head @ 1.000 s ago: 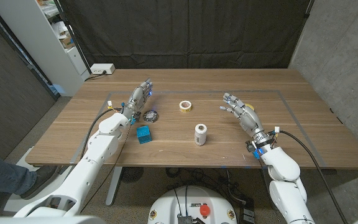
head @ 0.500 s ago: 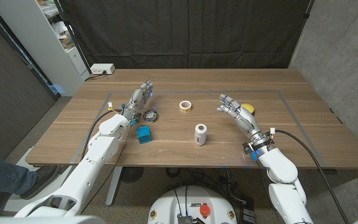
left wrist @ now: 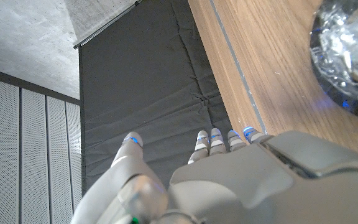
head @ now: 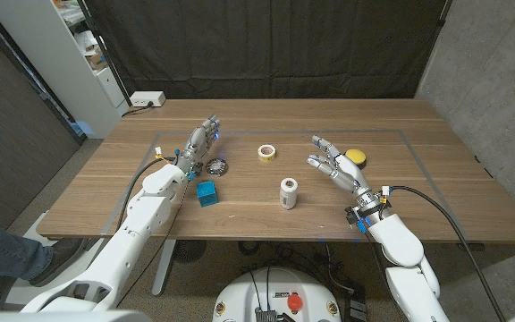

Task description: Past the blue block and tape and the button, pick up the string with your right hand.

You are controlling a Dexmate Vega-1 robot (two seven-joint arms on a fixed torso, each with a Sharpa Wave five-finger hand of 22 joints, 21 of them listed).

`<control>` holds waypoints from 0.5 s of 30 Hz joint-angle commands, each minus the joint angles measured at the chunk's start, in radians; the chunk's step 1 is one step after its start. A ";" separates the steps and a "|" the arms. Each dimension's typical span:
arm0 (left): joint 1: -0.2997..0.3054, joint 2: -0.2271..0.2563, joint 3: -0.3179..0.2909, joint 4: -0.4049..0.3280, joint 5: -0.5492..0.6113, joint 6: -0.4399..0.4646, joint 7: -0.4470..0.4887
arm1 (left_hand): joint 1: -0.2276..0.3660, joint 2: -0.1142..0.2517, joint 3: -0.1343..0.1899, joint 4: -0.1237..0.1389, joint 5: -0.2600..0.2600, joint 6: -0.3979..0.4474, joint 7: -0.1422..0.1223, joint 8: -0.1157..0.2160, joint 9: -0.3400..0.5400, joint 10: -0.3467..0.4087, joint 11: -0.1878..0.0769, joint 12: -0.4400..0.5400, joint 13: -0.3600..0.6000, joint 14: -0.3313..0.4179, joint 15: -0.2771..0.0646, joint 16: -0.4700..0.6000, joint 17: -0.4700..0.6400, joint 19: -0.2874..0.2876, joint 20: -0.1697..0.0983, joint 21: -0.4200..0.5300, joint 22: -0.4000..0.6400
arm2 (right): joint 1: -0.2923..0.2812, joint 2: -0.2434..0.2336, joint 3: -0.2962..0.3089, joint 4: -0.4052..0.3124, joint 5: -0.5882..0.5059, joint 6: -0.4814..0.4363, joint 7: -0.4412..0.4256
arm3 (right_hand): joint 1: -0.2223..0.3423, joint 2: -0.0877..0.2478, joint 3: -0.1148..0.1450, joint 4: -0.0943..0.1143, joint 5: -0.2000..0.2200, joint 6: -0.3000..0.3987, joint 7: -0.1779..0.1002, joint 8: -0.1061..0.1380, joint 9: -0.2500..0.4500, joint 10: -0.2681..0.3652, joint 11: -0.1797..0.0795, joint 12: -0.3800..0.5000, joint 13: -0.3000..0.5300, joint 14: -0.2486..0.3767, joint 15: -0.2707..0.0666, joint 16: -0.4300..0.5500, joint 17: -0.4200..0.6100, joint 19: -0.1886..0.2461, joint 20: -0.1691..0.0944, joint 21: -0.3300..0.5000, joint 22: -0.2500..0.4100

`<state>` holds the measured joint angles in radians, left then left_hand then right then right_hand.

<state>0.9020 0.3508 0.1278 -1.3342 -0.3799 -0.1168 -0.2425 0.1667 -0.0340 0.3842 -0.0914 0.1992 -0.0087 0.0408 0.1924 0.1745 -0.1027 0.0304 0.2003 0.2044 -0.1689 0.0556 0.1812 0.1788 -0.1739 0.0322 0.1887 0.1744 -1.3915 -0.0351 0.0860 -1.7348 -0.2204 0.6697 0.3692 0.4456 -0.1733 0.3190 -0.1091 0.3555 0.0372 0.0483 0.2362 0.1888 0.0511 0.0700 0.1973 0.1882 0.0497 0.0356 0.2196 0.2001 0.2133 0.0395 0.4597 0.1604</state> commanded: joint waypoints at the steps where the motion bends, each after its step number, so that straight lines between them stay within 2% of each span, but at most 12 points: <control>1: -0.007 -0.003 0.002 0.014 0.000 -0.004 -0.002 | 0.009 0.002 0.002 -0.004 -0.002 0.006 0.004 -0.003 0.003 -0.007 0.003 0.004 0.001 -0.014 0.002 0.006 0.002 -0.030 0.009 0.007 0.006 | -0.012 0.006 -0.004 0.000 -0.101 0.037 -0.066 | 0.010 0.000 0.000 -0.010 0.009 -0.012 0.003 -0.007 0.001 -0.007 0.002 -0.005 0.005 -0.003 -0.002 -0.005 0.001 -0.006 0.000 -0.005 0.004; 15: -0.023 -0.006 0.010 0.037 -0.001 -0.008 -0.014 | 0.010 0.003 0.001 -0.006 -0.002 0.006 0.003 -0.003 0.003 -0.007 0.001 0.005 -0.002 -0.014 0.002 0.006 0.003 -0.031 0.013 0.007 0.006 | -0.025 0.007 -0.016 -0.012 -0.188 0.038 -0.117 | 0.011 -0.004 -0.018 -0.016 0.022 -0.033 0.004 -0.022 0.002 -0.027 0.014 -0.009 0.006 -0.024 0.016 -0.013 0.003 -0.012 0.005 -0.025 0.004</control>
<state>0.8888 0.3457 0.1335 -1.3099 -0.3801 -0.1233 -0.2464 0.1666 -0.0340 0.3842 -0.0913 0.1992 -0.0088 0.0408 0.1924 0.1746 -0.1027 0.0304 0.2003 0.1997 -0.1688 0.0556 0.1812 0.1788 -0.1699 0.0362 0.1887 0.1743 -1.4077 -0.0294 0.0778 -1.7365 -0.3434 0.7041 0.2917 0.4525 -0.1803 0.3062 -0.1219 0.3702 0.0085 0.0519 0.2138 0.1886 0.0313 0.0790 0.1915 0.1882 0.0352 0.0501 0.2128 0.2002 0.2080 0.0448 0.4399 0.1604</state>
